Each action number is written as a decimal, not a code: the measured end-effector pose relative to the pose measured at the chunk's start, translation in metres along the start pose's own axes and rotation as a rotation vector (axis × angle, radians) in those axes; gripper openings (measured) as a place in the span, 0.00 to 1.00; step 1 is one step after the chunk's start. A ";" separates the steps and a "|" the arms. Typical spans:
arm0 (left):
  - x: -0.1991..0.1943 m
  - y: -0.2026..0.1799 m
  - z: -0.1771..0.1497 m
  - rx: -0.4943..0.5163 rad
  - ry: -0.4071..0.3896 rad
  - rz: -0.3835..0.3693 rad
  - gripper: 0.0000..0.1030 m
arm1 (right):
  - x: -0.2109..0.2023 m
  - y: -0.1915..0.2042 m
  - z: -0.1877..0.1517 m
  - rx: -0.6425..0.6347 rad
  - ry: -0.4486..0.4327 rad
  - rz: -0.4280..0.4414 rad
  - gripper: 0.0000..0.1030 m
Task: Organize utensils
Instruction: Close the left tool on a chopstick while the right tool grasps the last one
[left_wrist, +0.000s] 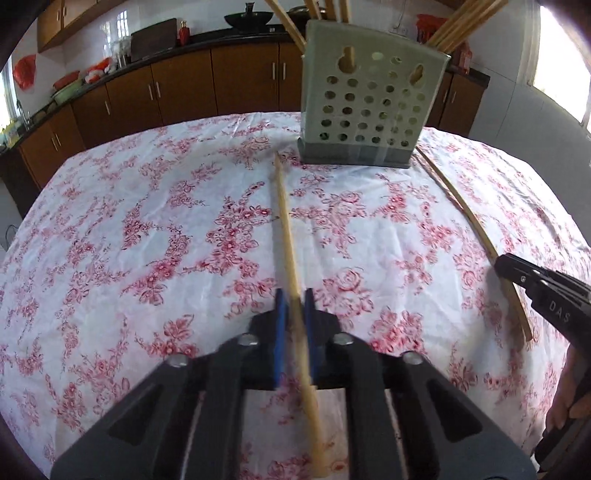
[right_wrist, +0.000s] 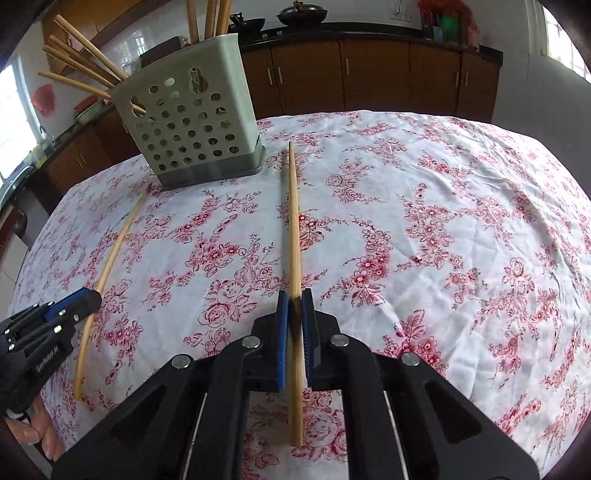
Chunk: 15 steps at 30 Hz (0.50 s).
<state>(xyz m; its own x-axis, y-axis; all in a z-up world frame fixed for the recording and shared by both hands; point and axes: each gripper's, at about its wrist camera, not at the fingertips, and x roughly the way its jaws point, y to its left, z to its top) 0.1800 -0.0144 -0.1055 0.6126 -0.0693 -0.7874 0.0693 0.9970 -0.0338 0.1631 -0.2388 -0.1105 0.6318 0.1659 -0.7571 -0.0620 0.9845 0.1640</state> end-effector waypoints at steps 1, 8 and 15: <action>0.002 0.005 0.004 -0.017 0.004 -0.005 0.08 | 0.002 0.002 0.001 -0.003 0.000 0.000 0.08; 0.022 0.048 0.030 -0.063 -0.008 0.100 0.11 | 0.016 -0.001 0.020 -0.031 -0.011 -0.046 0.08; 0.031 0.071 0.043 -0.106 -0.020 0.097 0.12 | 0.029 -0.006 0.035 -0.053 -0.027 -0.085 0.08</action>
<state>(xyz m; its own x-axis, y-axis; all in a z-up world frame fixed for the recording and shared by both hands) 0.2377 0.0532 -0.1056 0.6282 0.0280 -0.7776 -0.0739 0.9970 -0.0237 0.2088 -0.2415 -0.1107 0.6575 0.0804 -0.7492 -0.0471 0.9967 0.0656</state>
